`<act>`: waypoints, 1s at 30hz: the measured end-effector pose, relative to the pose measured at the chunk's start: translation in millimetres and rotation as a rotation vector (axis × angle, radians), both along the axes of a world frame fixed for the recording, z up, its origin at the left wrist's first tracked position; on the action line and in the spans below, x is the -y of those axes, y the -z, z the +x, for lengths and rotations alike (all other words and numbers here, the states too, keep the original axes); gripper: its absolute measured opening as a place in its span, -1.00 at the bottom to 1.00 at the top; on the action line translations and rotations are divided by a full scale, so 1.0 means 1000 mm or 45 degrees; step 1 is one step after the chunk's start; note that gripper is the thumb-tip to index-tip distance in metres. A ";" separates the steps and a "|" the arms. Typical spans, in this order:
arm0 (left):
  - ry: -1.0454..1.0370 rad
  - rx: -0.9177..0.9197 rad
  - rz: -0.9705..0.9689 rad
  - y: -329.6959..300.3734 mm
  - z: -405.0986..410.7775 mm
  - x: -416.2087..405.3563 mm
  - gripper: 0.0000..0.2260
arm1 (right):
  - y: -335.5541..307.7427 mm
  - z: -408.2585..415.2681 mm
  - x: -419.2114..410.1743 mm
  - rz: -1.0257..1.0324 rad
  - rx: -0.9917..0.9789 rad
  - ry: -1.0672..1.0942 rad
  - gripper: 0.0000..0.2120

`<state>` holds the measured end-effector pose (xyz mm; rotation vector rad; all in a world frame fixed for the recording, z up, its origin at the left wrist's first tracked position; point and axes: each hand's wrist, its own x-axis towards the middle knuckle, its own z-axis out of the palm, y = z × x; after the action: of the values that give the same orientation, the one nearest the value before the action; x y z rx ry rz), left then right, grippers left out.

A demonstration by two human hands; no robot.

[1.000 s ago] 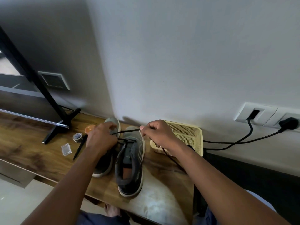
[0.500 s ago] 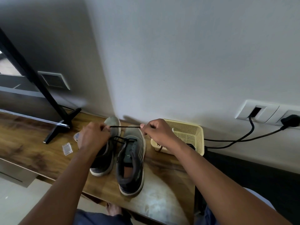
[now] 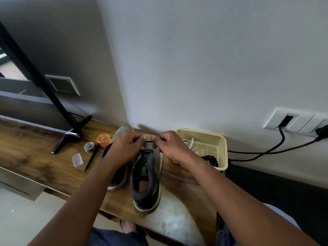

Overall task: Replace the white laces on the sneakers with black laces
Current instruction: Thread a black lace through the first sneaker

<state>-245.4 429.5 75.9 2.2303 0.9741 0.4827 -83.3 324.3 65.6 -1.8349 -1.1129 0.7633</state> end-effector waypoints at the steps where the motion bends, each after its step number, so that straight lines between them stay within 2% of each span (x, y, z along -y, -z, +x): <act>1: -0.116 -0.084 0.045 0.001 -0.007 -0.006 -0.71 | 0.001 0.002 0.001 0.004 -0.005 -0.008 -0.59; 5: -0.470 -0.303 0.278 0.007 -0.023 -0.021 -0.69 | 0.006 0.005 0.000 -0.007 -0.034 0.002 -0.65; 8: -0.578 -0.396 0.371 0.006 -0.025 -0.019 -0.76 | 0.009 0.004 -0.003 -0.055 -0.122 -0.019 -0.77; 10: -0.514 -0.364 0.402 0.003 -0.022 -0.014 -0.88 | 0.011 0.002 -0.006 -0.099 -0.226 -0.031 -0.84; 13: -0.145 -0.201 0.325 -0.001 -0.013 -0.006 -0.62 | 0.014 -0.002 -0.010 -0.122 -0.317 -0.039 -0.83; 15: 0.094 -0.094 0.174 0.000 -0.004 0.003 -0.58 | 0.017 -0.004 -0.013 -0.074 -0.325 0.007 -0.85; 17: 0.203 -0.028 -0.016 0.005 0.003 0.010 -0.57 | 0.020 -0.003 -0.014 -0.018 -0.300 0.059 -0.92; 19: 0.184 0.042 -0.110 0.009 0.006 0.011 -0.60 | 0.021 -0.004 -0.014 0.017 -0.318 0.048 -0.94; 23: 0.073 0.106 -0.050 0.008 0.004 0.005 -0.81 | 0.020 -0.007 -0.016 0.039 -0.392 -0.024 -0.86; 27: -0.029 0.090 0.000 0.009 -0.001 -0.001 -0.89 | 0.017 -0.008 -0.019 0.003 -0.395 0.004 -0.82; 30: -0.114 0.044 0.084 0.011 -0.005 -0.006 -0.94 | 0.023 -0.006 -0.017 -0.073 -0.155 0.082 -0.90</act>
<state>-250.0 435.7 64.5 2.2357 1.0570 0.5996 -89.8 341.1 42.7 -1.8371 -0.9588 0.8652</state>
